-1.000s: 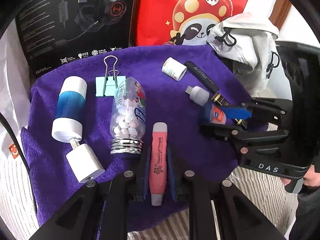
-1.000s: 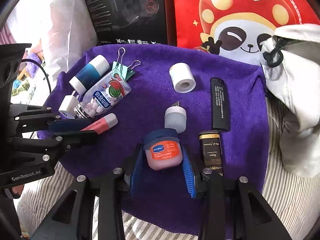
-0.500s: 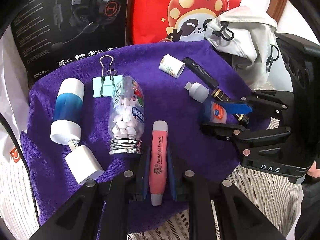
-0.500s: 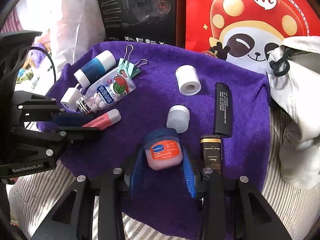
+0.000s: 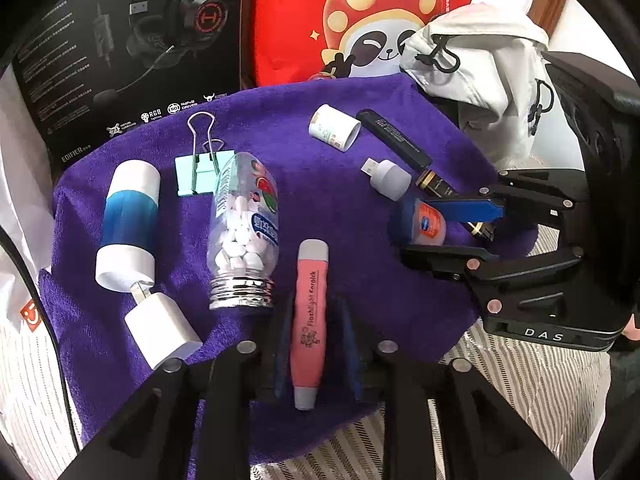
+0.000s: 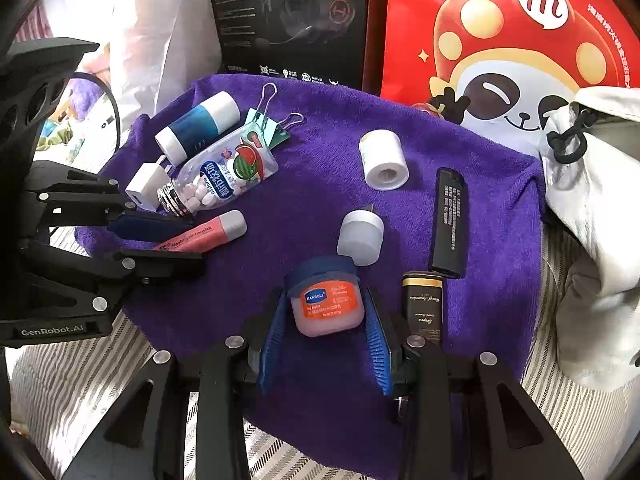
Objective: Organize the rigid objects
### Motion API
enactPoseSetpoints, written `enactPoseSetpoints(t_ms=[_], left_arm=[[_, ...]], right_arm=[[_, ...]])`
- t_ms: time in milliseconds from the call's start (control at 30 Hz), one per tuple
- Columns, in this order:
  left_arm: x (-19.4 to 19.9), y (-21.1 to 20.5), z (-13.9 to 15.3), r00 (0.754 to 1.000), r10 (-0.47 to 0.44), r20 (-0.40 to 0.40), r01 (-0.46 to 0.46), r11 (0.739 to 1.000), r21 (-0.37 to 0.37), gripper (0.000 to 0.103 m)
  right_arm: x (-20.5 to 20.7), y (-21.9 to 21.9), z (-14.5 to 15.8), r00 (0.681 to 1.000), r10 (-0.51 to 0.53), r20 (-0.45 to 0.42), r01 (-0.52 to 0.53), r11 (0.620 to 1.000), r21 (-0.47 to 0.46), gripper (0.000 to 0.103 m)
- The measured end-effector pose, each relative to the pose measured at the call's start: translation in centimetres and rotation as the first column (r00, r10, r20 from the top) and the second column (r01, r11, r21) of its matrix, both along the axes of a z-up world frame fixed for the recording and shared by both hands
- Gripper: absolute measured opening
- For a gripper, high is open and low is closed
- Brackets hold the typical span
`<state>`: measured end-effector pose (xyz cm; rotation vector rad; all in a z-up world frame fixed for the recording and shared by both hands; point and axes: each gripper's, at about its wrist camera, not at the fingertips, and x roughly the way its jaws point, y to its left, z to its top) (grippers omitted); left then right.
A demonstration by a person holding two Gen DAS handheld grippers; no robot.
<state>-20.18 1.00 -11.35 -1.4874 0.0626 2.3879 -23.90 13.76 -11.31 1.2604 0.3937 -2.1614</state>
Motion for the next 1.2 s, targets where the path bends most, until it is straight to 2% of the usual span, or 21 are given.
enactPoseSetpoints(t_ms=[67,267,367,400,467,567,700,767,1000,1033,1200], left_arm=[[0.0,-0.1,0.1,1.0,-0.001,0.006,0.001,1.0,0.017,0.031],[0.4,0.3,0.2,1.0,-0.006,0.021,0.006,1.0,0.028,0.032],[0.5,0.1,0.4,0.999,0.009,0.035,-0.011,0.999,0.048,0.032],[0.8,0.0,0.6,0.999,0.01,0.04,-0.012,0.998,0.063,0.035],[1.1,-0.2,1.1,0.999,0.013,0.032,-0.016,0.997,0.075,0.05],[1.4,-0.2,1.9,1.0,0.008,0.02,-0.01,0.996,0.09,0.058],[2.2,0.1,3.1,1.0,0.01,0.001,-0.01,0.996,0.089,0.061],[2.7,0.0,4.0,1.0,0.011,-0.008,-0.011,0.995,0.094,0.071],[5.3,0.7,5.7,0.999,0.02,-0.045,-0.017,0.997,0.069,0.094],[5.6,0.7,5.8,0.999,0.027,-0.047,-0.024,0.998,0.065,0.102],[7.6,0.0,6.3,0.992,0.11,-0.059,-0.108,0.993,0.046,0.103]], right_arm=[[0.1,0.0,0.0,1.0,0.005,-0.001,-0.005,1.0,0.007,0.04],[1.0,0.3,0.4,1.0,0.011,-0.011,-0.011,1.0,0.01,0.046],[1.7,0.7,1.2,1.0,0.005,-0.015,-0.005,1.0,0.001,0.057],[2.0,0.8,1.5,1.0,0.0,-0.022,0.0,1.0,0.0,0.061],[2.3,1.0,2.1,0.999,-0.011,-0.033,0.011,1.0,-0.004,0.064],[2.8,1.5,2.8,0.999,-0.028,-0.031,0.027,0.999,-0.022,0.068],[3.5,1.9,3.6,0.998,-0.049,-0.046,0.048,0.999,-0.025,0.075],[3.9,2.1,4.0,0.996,-0.067,-0.051,0.066,0.997,-0.027,0.078],[5.9,2.8,5.2,0.991,-0.117,-0.059,0.115,0.993,-0.036,0.093],[6.2,2.8,5.2,0.99,-0.124,-0.06,0.122,0.992,-0.036,0.094],[7.8,2.9,5.7,0.984,-0.168,-0.067,0.166,0.986,-0.035,0.103]])
